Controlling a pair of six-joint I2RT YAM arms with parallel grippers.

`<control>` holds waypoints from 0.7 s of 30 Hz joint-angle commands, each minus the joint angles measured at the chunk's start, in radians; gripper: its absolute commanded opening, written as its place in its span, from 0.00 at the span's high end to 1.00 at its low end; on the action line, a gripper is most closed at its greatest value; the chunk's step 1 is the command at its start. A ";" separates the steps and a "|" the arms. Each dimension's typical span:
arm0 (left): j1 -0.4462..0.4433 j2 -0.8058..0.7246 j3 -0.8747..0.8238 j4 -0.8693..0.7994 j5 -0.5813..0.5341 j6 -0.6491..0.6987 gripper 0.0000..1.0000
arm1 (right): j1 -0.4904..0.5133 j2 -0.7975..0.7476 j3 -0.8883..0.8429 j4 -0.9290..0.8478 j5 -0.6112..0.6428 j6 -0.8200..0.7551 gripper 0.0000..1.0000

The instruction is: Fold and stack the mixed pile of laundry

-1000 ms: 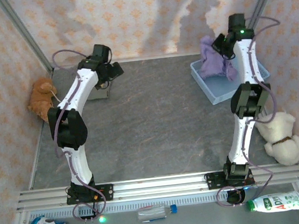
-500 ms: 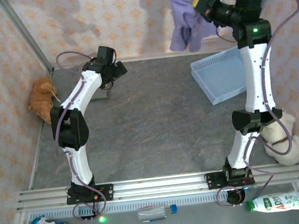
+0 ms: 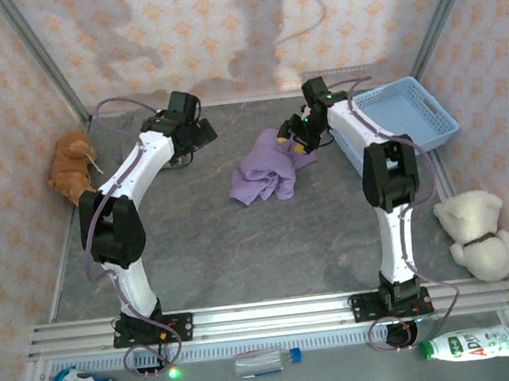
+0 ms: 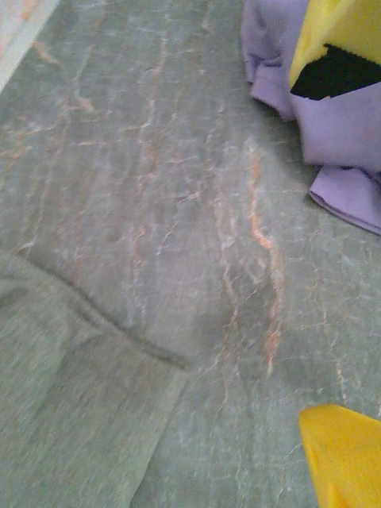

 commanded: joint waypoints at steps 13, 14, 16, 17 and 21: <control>-0.289 0.031 -0.176 0.063 0.100 0.096 0.14 | 0.066 -0.232 -0.301 0.006 0.039 -0.130 0.44; -0.300 0.031 -0.187 0.065 0.103 0.109 0.17 | 0.070 -0.233 -0.316 0.013 0.019 -0.137 0.45; -0.316 0.031 -0.208 0.059 0.090 0.130 0.20 | 0.075 -0.216 -0.319 0.014 -0.024 -0.158 0.45; -0.317 0.063 -0.211 0.053 0.082 0.136 0.21 | 0.075 -0.202 -0.312 0.013 -0.030 -0.165 0.45; -0.317 0.137 -0.186 0.047 0.032 0.183 0.27 | 0.075 -0.113 -0.272 0.069 -0.094 -0.125 0.48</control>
